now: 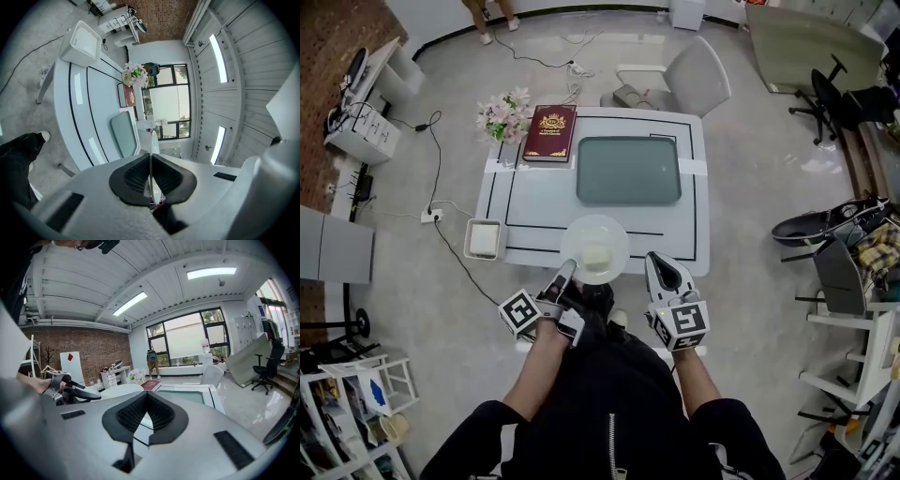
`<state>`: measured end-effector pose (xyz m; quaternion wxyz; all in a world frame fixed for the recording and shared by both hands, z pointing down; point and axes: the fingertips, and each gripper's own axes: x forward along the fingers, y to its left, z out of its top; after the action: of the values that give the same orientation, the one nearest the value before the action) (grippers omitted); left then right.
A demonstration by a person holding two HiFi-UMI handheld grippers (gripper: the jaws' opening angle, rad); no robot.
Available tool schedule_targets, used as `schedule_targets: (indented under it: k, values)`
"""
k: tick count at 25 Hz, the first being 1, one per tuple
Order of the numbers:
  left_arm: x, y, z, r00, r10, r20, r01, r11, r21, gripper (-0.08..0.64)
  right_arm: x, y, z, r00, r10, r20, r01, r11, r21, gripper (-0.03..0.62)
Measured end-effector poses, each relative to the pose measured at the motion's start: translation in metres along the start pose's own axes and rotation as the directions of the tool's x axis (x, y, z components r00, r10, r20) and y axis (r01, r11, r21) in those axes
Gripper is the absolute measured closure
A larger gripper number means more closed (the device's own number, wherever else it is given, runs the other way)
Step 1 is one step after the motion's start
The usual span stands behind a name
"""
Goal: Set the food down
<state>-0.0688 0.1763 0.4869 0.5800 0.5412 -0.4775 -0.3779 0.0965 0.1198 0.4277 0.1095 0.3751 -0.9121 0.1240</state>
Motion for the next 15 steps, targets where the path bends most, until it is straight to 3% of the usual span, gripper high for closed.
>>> schedule_targets:
  k: [15]
  values:
    - [0.107, -0.001, 0.077, 0.999, 0.004, -0.035, -0.005, 1.000, -0.018, 0.545, 0.110, -0.043, 0.038, 0.998, -0.027, -0.053, 0.027, 1.000, -0.017, 0.583]
